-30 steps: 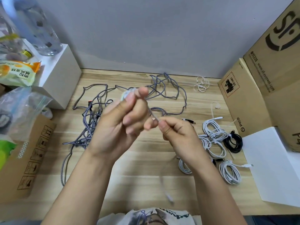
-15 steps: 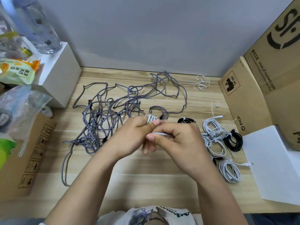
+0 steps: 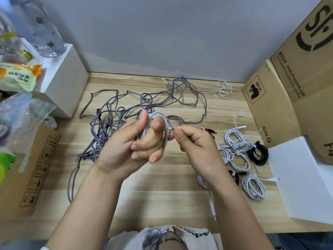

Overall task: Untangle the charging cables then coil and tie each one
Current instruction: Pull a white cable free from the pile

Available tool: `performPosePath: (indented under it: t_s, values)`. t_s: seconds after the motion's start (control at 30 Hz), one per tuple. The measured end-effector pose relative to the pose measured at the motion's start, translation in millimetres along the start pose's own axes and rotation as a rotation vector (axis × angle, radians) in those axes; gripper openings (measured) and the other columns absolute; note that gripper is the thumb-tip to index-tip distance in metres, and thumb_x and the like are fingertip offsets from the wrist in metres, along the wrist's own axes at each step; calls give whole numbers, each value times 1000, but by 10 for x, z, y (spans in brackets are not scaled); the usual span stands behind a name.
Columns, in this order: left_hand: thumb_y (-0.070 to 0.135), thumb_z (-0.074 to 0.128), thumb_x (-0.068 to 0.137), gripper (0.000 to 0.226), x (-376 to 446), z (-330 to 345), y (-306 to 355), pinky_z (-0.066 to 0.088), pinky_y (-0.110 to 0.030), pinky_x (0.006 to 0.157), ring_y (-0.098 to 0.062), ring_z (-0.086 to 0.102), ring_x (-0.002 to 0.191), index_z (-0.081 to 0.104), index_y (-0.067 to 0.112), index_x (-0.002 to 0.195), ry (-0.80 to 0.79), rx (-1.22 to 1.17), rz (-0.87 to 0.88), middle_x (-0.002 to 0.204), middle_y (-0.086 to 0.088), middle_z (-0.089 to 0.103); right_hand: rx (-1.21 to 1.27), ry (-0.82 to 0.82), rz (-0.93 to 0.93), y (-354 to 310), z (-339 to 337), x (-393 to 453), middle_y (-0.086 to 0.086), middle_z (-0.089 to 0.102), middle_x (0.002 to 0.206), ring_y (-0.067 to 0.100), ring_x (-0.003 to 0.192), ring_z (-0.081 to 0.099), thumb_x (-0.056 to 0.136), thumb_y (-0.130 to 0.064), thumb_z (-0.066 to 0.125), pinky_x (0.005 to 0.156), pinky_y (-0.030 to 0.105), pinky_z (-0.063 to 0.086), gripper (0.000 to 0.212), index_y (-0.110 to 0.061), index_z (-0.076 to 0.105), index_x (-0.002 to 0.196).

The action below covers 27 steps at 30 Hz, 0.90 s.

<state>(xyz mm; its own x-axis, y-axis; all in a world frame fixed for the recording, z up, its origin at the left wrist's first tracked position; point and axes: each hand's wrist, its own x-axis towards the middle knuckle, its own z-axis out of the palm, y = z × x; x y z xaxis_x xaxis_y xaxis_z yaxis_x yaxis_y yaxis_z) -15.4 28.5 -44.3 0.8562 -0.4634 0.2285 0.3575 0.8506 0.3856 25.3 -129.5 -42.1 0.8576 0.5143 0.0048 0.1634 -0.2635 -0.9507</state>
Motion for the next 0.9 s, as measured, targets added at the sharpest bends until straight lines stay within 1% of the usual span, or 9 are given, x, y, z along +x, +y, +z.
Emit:
performPosePath:
  t_s: [0.1,0.17,0.27,0.4,0.47,0.57,0.67,0.73,0.9]
  values:
    - [23,34,101,36,48,64,45,50,-27,66,-11,39,43,57,-3,112,111,96,159,54,3,36,-85,-90,85,63,63,-32,-22,51,53,-2,56,46,85,-38,46,60,24,32,21,-33,63,74]
    - [26,34,96,41,107,128,10,50,-22,64,-5,47,42,56,1,120,298,284,239,51,7,43,-174,-120,117,39,82,-40,-16,53,57,3,59,47,86,-43,45,62,30,38,23,-35,66,81]
    - [27,34,90,40,162,156,-75,49,-18,59,-6,57,48,50,7,121,523,523,282,57,6,60,-401,-168,133,-14,64,-36,-2,66,78,24,83,61,94,-40,48,76,39,48,19,-30,65,93]
    - [29,38,89,38,223,123,-155,52,-18,73,-12,70,72,46,14,123,603,725,207,81,-3,74,-628,-242,67,-126,97,-100,1,48,64,34,80,55,95,-40,45,66,37,42,26,-22,57,82]
    - [28,41,88,38,214,99,-183,48,-13,76,-6,69,80,50,11,120,656,883,105,87,-3,74,-672,-242,13,-189,98,-128,4,59,77,32,86,57,95,-42,43,66,36,39,28,-23,63,87]
    - [25,49,94,22,171,61,-214,44,-10,70,11,61,85,64,11,86,747,1194,-62,101,-1,69,-617,-162,-117,-239,55,-147,-1,69,90,29,82,62,83,-52,36,67,39,47,44,-24,69,86]
    - [41,51,89,43,140,108,-206,40,-17,44,-15,54,49,61,2,73,686,1149,-209,59,-9,61,-466,-135,-127,-204,22,-146,-9,67,67,9,65,59,72,-50,42,65,37,49,36,-27,70,69]
    - [46,41,88,49,146,184,-179,31,-15,37,-14,42,34,62,11,60,632,1151,-250,40,-8,48,-380,-94,-156,-179,13,-139,-16,63,61,0,60,53,70,-45,56,61,31,46,23,-29,71,63]
    - [53,35,93,63,173,225,-109,37,-15,40,-8,39,37,56,22,43,617,1230,-259,39,-3,39,-191,24,-151,-176,11,-132,-16,62,57,7,53,51,65,-33,76,54,21,37,14,-22,69,60]
